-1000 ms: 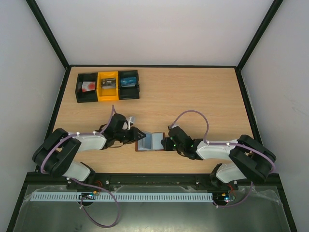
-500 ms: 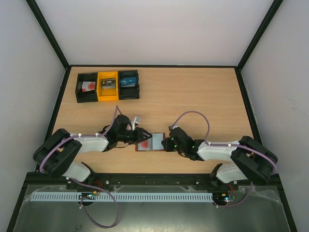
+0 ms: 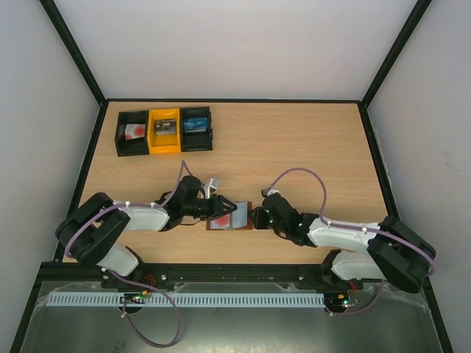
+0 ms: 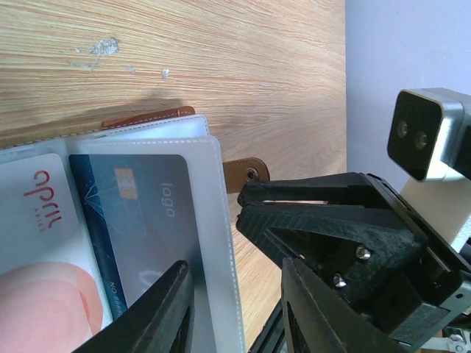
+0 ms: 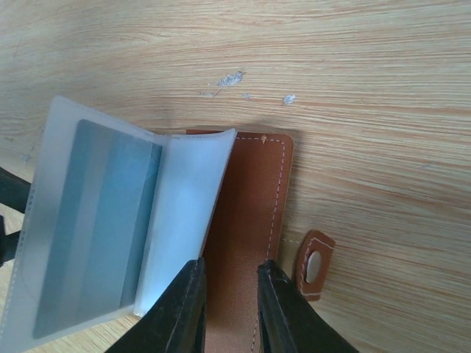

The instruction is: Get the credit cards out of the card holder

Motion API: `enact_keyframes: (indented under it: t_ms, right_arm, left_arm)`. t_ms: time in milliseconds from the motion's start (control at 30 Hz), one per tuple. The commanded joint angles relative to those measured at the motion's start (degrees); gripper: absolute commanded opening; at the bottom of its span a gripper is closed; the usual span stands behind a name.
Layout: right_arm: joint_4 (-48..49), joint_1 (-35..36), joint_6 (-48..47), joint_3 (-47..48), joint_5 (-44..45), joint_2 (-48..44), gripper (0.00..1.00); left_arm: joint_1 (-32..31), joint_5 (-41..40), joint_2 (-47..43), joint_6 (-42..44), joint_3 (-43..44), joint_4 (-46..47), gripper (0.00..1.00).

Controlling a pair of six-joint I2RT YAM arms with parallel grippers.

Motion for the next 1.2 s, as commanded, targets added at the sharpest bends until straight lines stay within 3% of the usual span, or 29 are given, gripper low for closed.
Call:
enact_keyframes:
  t_ms: [0, 667, 1167]
  right_arm:
    - [-3.2, 0.0, 0.9, -0.3, 2.7, -2.8, 0.2]
    - [-5.1, 0.0, 2.6, -0.2, 2.8, -11.2, 0.2]
    - [3.2, 0.0, 4.4, -0.1, -5.5, -4.6, 0.17]
  left_arm:
    - [-0.4, 0.5, 1.1, -0.1, 1.1, 2.2, 0.34]
    - [-0.4, -0.6, 2.6, 0.6, 0.9, 2.3, 0.37]
    - [0.3, -4.1, 5.6, 1.4, -1.1, 4.8, 0.39]
